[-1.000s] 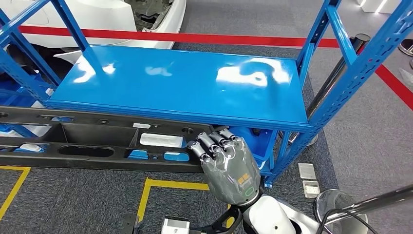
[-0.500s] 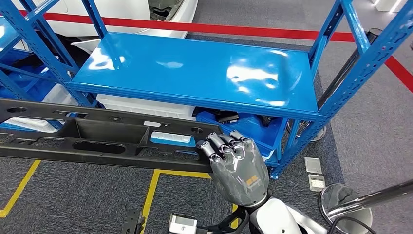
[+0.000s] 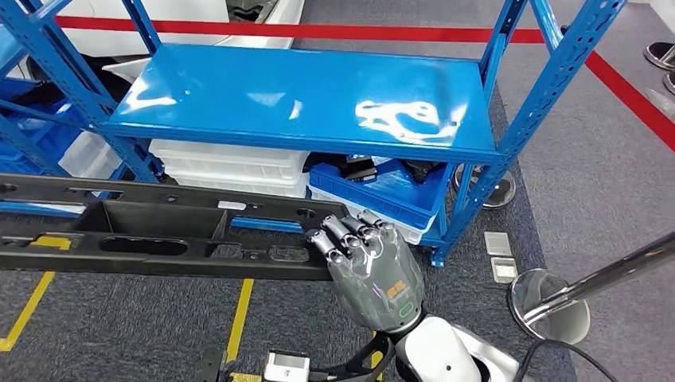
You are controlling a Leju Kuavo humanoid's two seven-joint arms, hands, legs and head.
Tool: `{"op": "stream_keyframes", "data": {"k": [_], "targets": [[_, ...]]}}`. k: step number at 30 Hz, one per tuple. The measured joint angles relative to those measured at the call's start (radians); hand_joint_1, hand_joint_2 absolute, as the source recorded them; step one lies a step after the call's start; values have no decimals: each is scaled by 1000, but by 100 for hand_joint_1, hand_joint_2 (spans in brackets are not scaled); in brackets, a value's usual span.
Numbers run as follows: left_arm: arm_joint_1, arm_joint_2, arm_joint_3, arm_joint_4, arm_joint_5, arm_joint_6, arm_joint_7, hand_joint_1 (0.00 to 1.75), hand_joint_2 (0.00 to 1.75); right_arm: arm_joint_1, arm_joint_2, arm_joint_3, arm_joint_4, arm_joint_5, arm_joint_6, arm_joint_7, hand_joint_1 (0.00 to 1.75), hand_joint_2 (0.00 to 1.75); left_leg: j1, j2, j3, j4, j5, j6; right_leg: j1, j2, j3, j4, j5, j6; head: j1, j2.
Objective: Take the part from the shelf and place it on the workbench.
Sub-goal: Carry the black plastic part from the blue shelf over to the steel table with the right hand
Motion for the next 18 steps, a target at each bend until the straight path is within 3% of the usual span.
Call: {"op": "stream_keyframes", "data": {"k": [2,3,5,7,8,9,10,12,14,15,18], "targets": [[2,0,0,0,0,0,0,0,175,0,0,-1,0,0,0,0,175,175,0,0,3,-23,-4,10,1,1,-5,3,11,13,4,0],[2,0,0,0,0,-1,0,0,175,1,0,-1,0,0,0,0,175,175,1,1,-2,-24,1,16,1,2,-10,9,3,19,7,0],[3,0,0,0,0,-3,0,0,175,1,0,-3,1,0,-1,0,175,175,5,4,-19,-28,13,32,-1,5,-36,76,-62,28,20,0],[1,0,0,0,0,-4,0,0,175,2,0,-5,2,0,-1,1,175,175,0,6,-42,-22,25,44,-2,6,-80,218,-156,33,35,0],[1,0,0,0,0,-4,0,0,175,2,0,-6,2,-1,-1,2,175,175,-3,6,-53,-17,30,47,-2,7,-95,283,-181,33,40,0],[1,0,0,0,0,-4,0,0,175,3,0,-6,3,-1,-1,3,175,175,-7,7,-63,-12,33,48,-1,7,-98,322,-186,30,44,0],[1,0,0,0,0,-4,0,0,175,3,0,-6,3,-2,-1,3,175,175,-10,7,-72,-6,35,50,1,7,-84,323,-170,25,48,0],[1,0,0,0,0,-4,0,0,175,2,0,-6,4,-3,-1,5,175,175,-18,6,-83,5,37,51,9,10,-3,208,-112,2,55,0],[0,-2,0,0,0,-5,0,0,175,1,0,-7,5,-4,-1,6,175,175,-21,6,-89,10,40,48,19,13,80,69,-91,-23,53,0],[-1,-4,1,0,0,-5,0,0,175,0,0,-7,5,-4,0,7,175,175,-18,7,-92,12,45,43,23,14,99,32,-91,-29,51,0],[-2,-5,1,0,0,-6,0,0,175,-1,0,-10,5,-6,0,8,175,175,-12,7,-100,12,57,23,22,14,106,-6,-77,-28,54,0]]}}
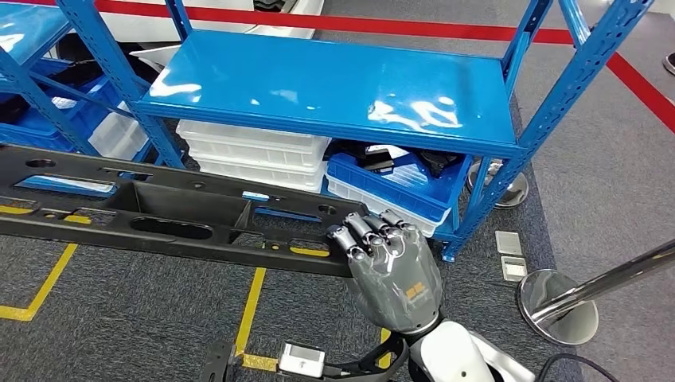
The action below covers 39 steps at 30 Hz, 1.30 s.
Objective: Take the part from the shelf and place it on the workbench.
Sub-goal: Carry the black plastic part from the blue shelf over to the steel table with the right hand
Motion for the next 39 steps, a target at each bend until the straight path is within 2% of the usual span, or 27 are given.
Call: {"op": "stream_keyframes", "data": {"k": [2,5,6,7,8,9,11,13,16,17,19,20,21,22,23,24,25,26,28,29,31,32,34,36,37,38,39], "targets": [[-1,0,0,0,-1,0,0,0,175,-1,1,-1,0,-2,0,0,175,175,-2,-3,-19,36,-37,-11,-10,1,0,-27,13,-4,-1,0],[-1,0,1,0,-5,-1,0,0,175,0,2,-2,1,-10,0,2,175,175,7,-5,-77,205,-143,-29,-17,-5,-23,-24,21,-7,-23,0],[-1,0,1,0,-6,-1,0,0,175,1,3,-2,2,-13,0,3,175,175,11,-4,-87,250,-155,-35,-18,-9,-35,-13,21,-6,-29,0],[0,1,1,0,-6,-1,0,0,175,2,3,-2,3,-17,0,3,175,175,15,-4,-83,267,-150,-41,-20,-11,-48,0,21,-6,-33,0],[-1,1,1,0,-7,-1,0,0,175,2,3,-2,4,-20,-1,4,175,175,18,-4,-62,244,-126,-46,-22,-12,-61,14,21,-5,-35,0],[-1,1,2,0,-7,-1,0,0,175,2,3,-2,4,-23,-1,4,175,175,23,-4,-28,191,-97,-51,-25,-13,-75,29,20,-3,-37,0],[-3,2,2,0,-8,-1,1,0,175,2,3,-2,4,-26,-1,4,175,175,24,-6,34,78,-73,-55,-28,-12,-99,54,20,7,-44,0],[-4,1,2,0,-9,-2,2,0,175,2,3,-4,4,-27,-2,3,175,175,20,-10,47,40,-78,-45,-26,-11,-112,66,27,23,-49,0],[-4,1,3,0,-9,-2,2,0,175,2,3,-8,5,-27,-3,2,175,175,20,-8,29,35,-60,-16,-26,-7,-123,75,28,43,-39,0],[-5,1,3,0,-9,-2,3,0,175,2,3,-9,5,-27,-3,2,175,175,22,-6,20,32,-52,-4,-27,-6,-131,92,6,48,-34,0],[-7,1,3,0,-9,-2,3,0,175,2,3,-11,6,-28,-3,1,175,175,21,-3,-2,28,-34,14,-30,-5,-155,169,-75,56,-22,0],[-8,1,3,0,-10,-3,3,0,175,3,3,-11,6,-29,-4,2,175,175,20,-2,-16,28,-24,19,-30,-5,-168,229,-119,59,-14,0],[-8,1,3,0,-11,-3,3,0,175,4,3,-12,6,-29,-6,2,175,175,19,-1,-28,29,-15,20,-30,-5,-178,283,-148,61,-8,0],[-8,1,3,0,-12,-4,4,0,175,5,3,-12,7,-30,-10,2,175,175,19,0,-42,30,-5,20,-30,-5,-176,319,-151,62,-4,0],[-8,1,3,0,-13,-4,4,0,175,6,3,-12,7,-31,-15,2,175,175,18,1,-56,31,5,19,-30,-5,-161,329,-134,61,0,0],[-8,1,3,0,-14,-5,4,0,175,6,3,-12,7,-32,-20,2,175,175,18,2,-67,32,14,17,-30,-5,-129,299,-102,59,3,0],[-8,1,3,0,-15,-6,5,0,175,7,3,-12,8,-34,-24,2,175,175,17,2,-77,34,23,15,-30,-5,-82,239,-70,55,5,0],[-9,1,3,0,-16,-6,5,0,175,7,3,-12,8,-37,-28,2,175,175,16,2,-84,35,31,11,-29,-4,-31,163,-60,51,7,0],[-9,1,3,0,-16,-7,6,0,175,7,3,-13,8,-48,-35,3,175,175,15,2,-90,34,49,0,-24,-2,44,38,-70,42,7,0],[-10,1,3,0,-16,-7,6,0,175,8,3,-14,8,-57,-41,4,175,175,15,2,-91,31,59,-6,-21,-1,56,10,-79,37,6,0],[-10,1,3,0,-16,-8,6,0,175,8,3,-14,8,-78,-50,4,175,175,16,1,-92,26,73,-18,-20,-3,50,-1,-67,21,3,0],[-9,1,3,0,-16,-8,6,0,175,8,4,-14,8,-91,-53,2,175,175,16,-1,-97,32,65,-22,-22,-5,43,-3,-57,12,1,0],[-9,1,3,0,-16,-8,6,0,175,7,5,-14,9,-121,-55,-3,175,175,16,-3,-121,99,-4,-29,-25,-10,22,-8,-33,-3,-9,0],[-9,2,3,0,-16,-10,6,0,175,8,6,-14,9,-163,-54,-13,175,175,17,-3,-152,219,-92,-34,-21,-11,-6,-2,-15,-10,-25,0],[-9,2,3,0,-17,-11,6,0,175,8,6,-14,10,-189,-54,-22,175,175,16,-3,-160,272,-113,-35,-19,-12,-21,3,-8,-11,-31,0],[-9,2,3,0,-17,-13,6,0,175,8,6,-14,10,-220,-54,-34,175,175,16,-3,-156,300,-113,-35,-17,-12,-36,9,-1,-11,-35,0],[-9,2,3,0,-18,-14,6,0,175,8,6,-14,10,-252,-55,-49,175,175,15,-3,-138,298,-96,-33,-15,-13,-51,16,4,-11,-38,0]]}}
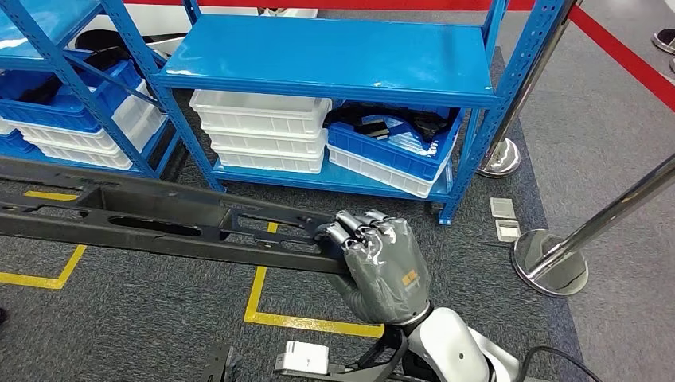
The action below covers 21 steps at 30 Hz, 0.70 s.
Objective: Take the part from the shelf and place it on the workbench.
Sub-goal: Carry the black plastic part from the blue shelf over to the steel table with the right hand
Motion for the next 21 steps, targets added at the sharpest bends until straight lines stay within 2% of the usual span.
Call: {"op": "stream_keyframes", "data": {"k": [1,2,4,5,8,9,11,13,14,15,16,18,19,20,21], "targets": [[0,0,0,0,-1,-1,0,0,175,0,0,0,0,-30,-1,-16,175,175,-1,0,35,-37,25,4,1,0,-13,7,4,1,-3,0],[-2,0,0,0,-2,-2,0,0,175,0,0,0,0,-55,-2,-29,175,175,-3,0,82,-103,42,9,2,0,-23,14,7,2,-6,0],[-6,0,0,0,-3,-2,-1,0,175,-1,2,1,1,-89,-1,-42,175,175,-9,-1,166,-232,46,21,4,-1,-36,25,12,8,-9,0],[-7,0,0,0,-4,-2,-2,0,175,-1,4,1,2,-102,0,-41,175,175,-12,-1,187,-270,38,26,4,-2,-39,28,15,13,-9,0],[-7,0,0,0,-4,-2,-6,0,175,-1,14,1,7,-114,3,-31,175,175,-10,0,189,-296,46,41,5,-1,-43,29,24,31,-6,0],[-7,0,1,0,-6,-2,-6,0,175,-1,15,1,8,-111,3,-27,175,175,-7,2,185,-301,54,48,4,1,-50,41,12,38,-2,0],[-8,-1,1,0,-9,-2,-5,0,175,-1,16,1,10,-100,1,-20,175,175,-2,5,173,-309,70,58,-1,6,-83,117,-47,51,10,0],[-8,-1,1,0,-13,-2,-2,0,175,3,16,1,13,-93,-1,-17,175,175,-2,5,157,-308,81,61,-9,7,-131,243,-116,60,21,0],[-8,-1,1,0,-14,-3,-1,0,175,5,16,1,15,-92,-3,-17,175,175,-1,5,149,-306,85,60,-12,7,-143,286,-132,64,25,0],[-8,-1,1,0,-15,-3,0,0,175,7,17,1,17,-92,-6,-17,175,175,0,5,141,-303,89,58,-16,7,-139,296,-130,67,28,0],[-8,-1,1,0,-15,-3,2,0,175,8,17,1,18,-92,-11,-18,175,175,2,5,136,-300,92,56,-19,7,-112,262,-108,69,32,0],[-8,-1,1,0,-17,-4,4,0,175,9,17,1,19,-90,-24,-21,175,175,5,5,129,-292,93,49,-25,6,-28,125,-50,72,40,0],[-8,-1,1,0,-17,-4,4,0,175,9,18,1,19,-87,-29,-22,175,175,4,5,125,-287,93,44,-25,7,3,66,-34,71,45,0],[-9,-1,1,0,-18,-4,5,0,175,10,19,1,19,-83,-33,-22,175,175,3,5,121,-283,95,38,-23,8,18,31,-28,67,46,0],[-9,-1,1,0,-18,-4,6,0,175,11,20,0,19,-79,-35,-22,175,175,2,5,117,-282,98,31,-21,10,20,20,-30,62,45,0]]}}
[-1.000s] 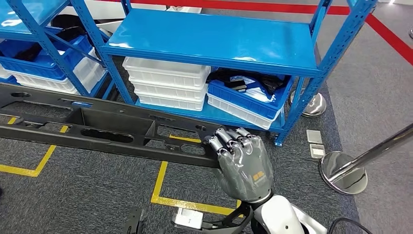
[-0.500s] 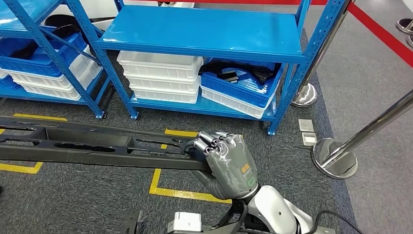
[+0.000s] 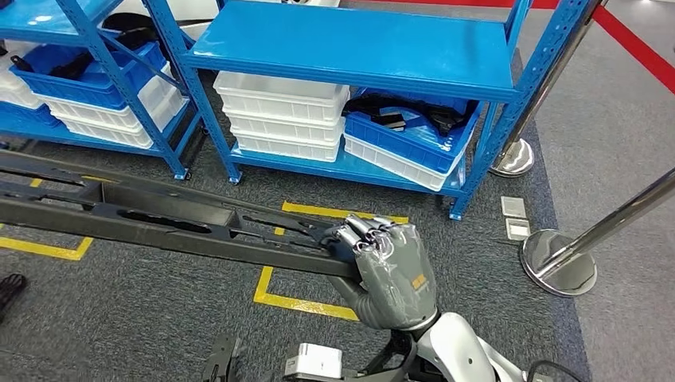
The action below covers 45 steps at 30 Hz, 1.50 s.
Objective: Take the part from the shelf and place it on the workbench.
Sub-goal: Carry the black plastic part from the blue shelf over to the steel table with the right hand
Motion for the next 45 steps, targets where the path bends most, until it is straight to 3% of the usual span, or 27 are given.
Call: {"op": "stream_keyframes", "data": {"k": [2,4,7,9,10,13,15,17,19,21,23,24,25,26,28,30,31,33,35,36,38,40,41,42,45], "targets": [[0,0,0,0,0,0,0,0,175,2,2,0,0,4,-1,1,175,175,1,0,-3,1,4,-13,2,2,-5,-3,7,-16,-8,0],[1,0,0,0,0,0,0,0,175,3,4,-1,0,8,-1,2,175,175,4,0,-16,33,-23,-22,1,-1,-7,-9,15,-32,-16,0],[2,0,0,0,0,0,1,0,175,5,8,-2,1,19,1,6,175,175,3,-1,-86,205,-118,-28,4,-10,-14,-10,23,-44,-42,0],[5,0,0,0,0,-1,1,0,175,9,8,-2,3,23,4,8,175,175,1,-1,-112,276,-138,-26,9,-17,-19,-8,24,-47,-51,0],[6,0,0,0,0,-1,2,0,175,10,8,-2,4,25,6,9,175,175,0,0,-102,263,-123,-23,11,-20,-20,-7,24,-47,-54,0],[6,0,0,0,0,-2,1,0,175,12,10,-2,5,32,14,13,175,175,-9,14,-6,74,-41,-5,16,-32,-19,-4,23,-45,-62,0],[4,0,0,0,0,-3,1,0,175,12,12,-2,5,37,21,17,175,175,-16,22,21,2,-22,5,19,-40,-23,-3,23,-40,-63,0],[5,0,0,1,0,-3,1,0,175,12,12,-2,5,39,24,19,175,175,-17,12,19,-4,-17,11,21,-48,-24,-4,25,-33,-60,0],[6,0,0,1,0,-4,1,0,175,12,13,-4,5,40,27,19,175,175,-10,5,19,-13,-9,21,20,-36,-29,12,7,-24,-54,0],[5,0,0,2,-1,-6,0,0,175,13,13,-5,5,42,30,19,175,175,-5,-2,18,-19,-3,29,15,-14,-62,93,-48,-15,-41,0],[5,-1,0,2,-1,-7,0,0,175,17,12,-6,5,43,32,19,175,175,-6,-12,14,-19,-1,32,11,-5,-117,222,-107,-9,-29,0],[6,-1,0,3,-1,-7,0,0,175,19,12,-6,5,44,33,19,175,175,-6,-18,12,-18,0,32,9,-4,-136,266,-119,-6,-25,0],[6,-1,0,3,-1,-7,0,0,175,21,12,-7,6,44,34,19,175,175,-5,-24,11,-16,0,32,8,-4,-140,277,-112,-4,-21,0],[7,-1,0,4,-1,-8,0,0,175,22,12,-7,6,44,35,19,175,175,-5,-32,11,-14,0,32,6,-2,-123,245,-85,-4,-18,0],[7,-1,0,4,-1,-8,0,0,175,22,12,-9,6,44,35,19,175,175,-4,-48,9,-8,-1,28,1,19,-57,113,-18,-7,-11,0],[5,-1,0,4,-1,-8,0,0,175,22,13,-12,6,44,35,20,175,175,-4,-63,0,-1,1,17,0,50,-16,16,12,-12,-9,0],[5,-1,0,4,-1,-8,0,0,175,22,13,-14,6,44,35,20,175,175,-3,-69,-5,1,3,10,2,59,-13,5,9,-14,-10,0],[5,-1,0,5,-1,-9,0,0,175,23,13,-15,6,45,35,20,175,175,0,-81,-12,-2,10,-3,5,50,-15,-1,13,-24,-13,0],[7,-1,0,5,-2,-9,0,0,175,22,14,-16,6,45,37,20,175,175,0,-69,-20,15,-2,-13,2,32,-13,-10,21,-38,-19,0],[7,0,0,5,-3,-9,1,0,175,22,14,-16,6,46,39,20,175,175,0,-54,-32,45,-22,-17,-1,22,-12,-15,24,-44,-26,0],[6,0,0,5,-5,-9,2,0,175,22,16,-16,6,47,45,20,175,175,1,-27,-82,163,-85,-25,1,1,-13,-16,25,-49,-43,0],[6,0,0,5,-6,-9,3,0,175,23,16,-16,6,50,51,21,175,175,2,-18,-123,261,-120,-30,5,-20,-13,-15,25,-51,-52,0],[7,0,0,5,-6,-9,4,0,175,24,16,-16,6,52,54,21,175,175,2,-17,-117,257,-110,-29,6,-30,-13,-15,24,-51,-55,0],[8,0,0,5,-6,-9,4,0,175,23,16,-16,6,54,56,22,175,175,1,-15,-95,217,-85,-26,7,-37,-12,-15,24,-50,-59,0],[7,0,0,5,-6,-9,4,0,175,23,16,-16,6,60,60,25,175,175,-9,15,3,25,-12,-9,13,-57,-10,-14,20,-45,-67,0]]}}
